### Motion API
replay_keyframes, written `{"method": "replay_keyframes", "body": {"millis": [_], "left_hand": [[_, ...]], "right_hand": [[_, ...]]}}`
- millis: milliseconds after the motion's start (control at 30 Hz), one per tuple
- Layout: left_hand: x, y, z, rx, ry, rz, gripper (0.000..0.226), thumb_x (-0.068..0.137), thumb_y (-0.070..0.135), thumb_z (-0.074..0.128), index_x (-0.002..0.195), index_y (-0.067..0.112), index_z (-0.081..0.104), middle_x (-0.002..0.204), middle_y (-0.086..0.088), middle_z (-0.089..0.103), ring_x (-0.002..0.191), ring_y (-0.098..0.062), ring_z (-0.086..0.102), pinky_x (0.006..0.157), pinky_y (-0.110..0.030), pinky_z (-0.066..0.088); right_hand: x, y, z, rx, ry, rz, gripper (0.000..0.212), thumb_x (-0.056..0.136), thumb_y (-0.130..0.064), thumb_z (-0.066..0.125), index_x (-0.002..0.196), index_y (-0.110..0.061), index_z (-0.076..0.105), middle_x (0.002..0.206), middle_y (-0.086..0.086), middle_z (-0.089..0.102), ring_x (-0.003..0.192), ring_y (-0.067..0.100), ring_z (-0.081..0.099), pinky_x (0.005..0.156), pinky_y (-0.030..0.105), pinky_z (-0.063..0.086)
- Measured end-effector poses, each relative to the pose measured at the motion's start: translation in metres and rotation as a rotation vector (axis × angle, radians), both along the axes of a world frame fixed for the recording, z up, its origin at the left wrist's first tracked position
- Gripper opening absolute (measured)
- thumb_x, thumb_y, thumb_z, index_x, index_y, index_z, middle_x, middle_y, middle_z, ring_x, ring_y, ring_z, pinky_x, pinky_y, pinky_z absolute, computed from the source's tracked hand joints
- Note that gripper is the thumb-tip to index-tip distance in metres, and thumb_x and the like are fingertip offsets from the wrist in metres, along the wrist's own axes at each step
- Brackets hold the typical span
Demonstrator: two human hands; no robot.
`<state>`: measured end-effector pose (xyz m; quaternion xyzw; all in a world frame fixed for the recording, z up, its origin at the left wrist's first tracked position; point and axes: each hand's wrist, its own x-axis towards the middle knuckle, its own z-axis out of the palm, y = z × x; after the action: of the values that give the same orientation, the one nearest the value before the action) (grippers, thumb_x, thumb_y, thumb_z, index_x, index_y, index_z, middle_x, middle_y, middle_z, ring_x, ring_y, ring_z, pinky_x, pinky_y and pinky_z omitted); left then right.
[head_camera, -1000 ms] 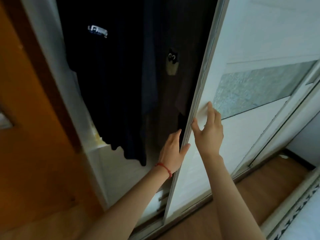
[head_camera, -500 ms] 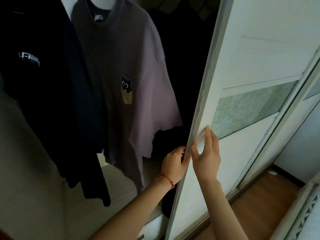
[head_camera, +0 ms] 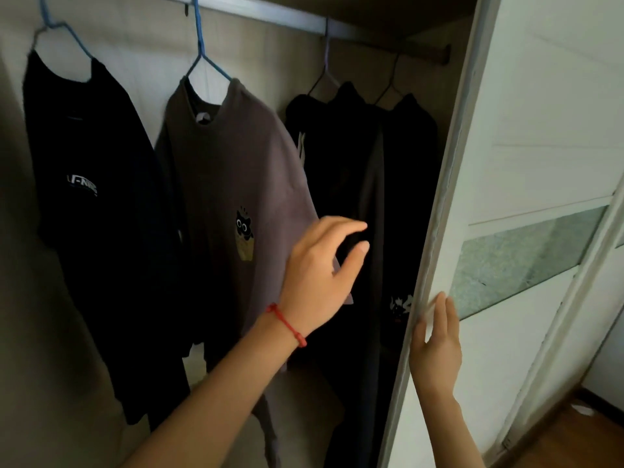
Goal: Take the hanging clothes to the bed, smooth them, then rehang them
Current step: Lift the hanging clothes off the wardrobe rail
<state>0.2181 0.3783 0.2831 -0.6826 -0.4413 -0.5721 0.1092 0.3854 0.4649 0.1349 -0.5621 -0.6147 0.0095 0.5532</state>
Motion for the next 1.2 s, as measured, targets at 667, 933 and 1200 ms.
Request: {"method": "replay_keyframes", "body": {"millis": [667,933,1200], "left_hand": [[-0.084,0.043,0.105,-0.110,0.087,0.466,0.045,0.088,0.026,0.054,0.131,0.015,0.047,0.146,-0.006,0.035,0.136,-0.023,0.032,0.108,-0.037,0.032],[-0.101,0.035,0.107,-0.164,0.218,0.501,0.046,0.092,0.025,0.046,0.136,0.015,0.041,0.147,-0.006,0.035,0.137,-0.021,0.029,0.110,-0.037,0.030],[-0.140,-0.002,0.134,0.113,0.202,0.857,0.036,0.084,0.024,0.044,0.112,0.009,0.061,0.129,-0.012,0.054,0.127,-0.030,0.044,0.103,-0.047,0.033]], "right_hand": [[-0.075,0.001,0.158,0.534,0.099,0.237,0.039,0.090,-0.019,0.042,0.124,-0.003,0.055,0.128,0.015,0.053,0.122,0.021,0.045,0.103,0.022,0.034],[-0.162,0.002,0.291,0.164,0.044,0.738,0.034,0.092,-0.022,0.050,0.123,-0.010,0.058,0.120,0.008,0.063,0.110,0.018,0.059,0.090,0.021,0.042],[-0.216,0.018,0.314,-0.010,-0.199,0.680,0.028,0.090,-0.029,0.050,0.102,-0.010,0.067,0.106,0.015,0.067,0.102,0.033,0.060,0.081,0.034,0.048]]}}
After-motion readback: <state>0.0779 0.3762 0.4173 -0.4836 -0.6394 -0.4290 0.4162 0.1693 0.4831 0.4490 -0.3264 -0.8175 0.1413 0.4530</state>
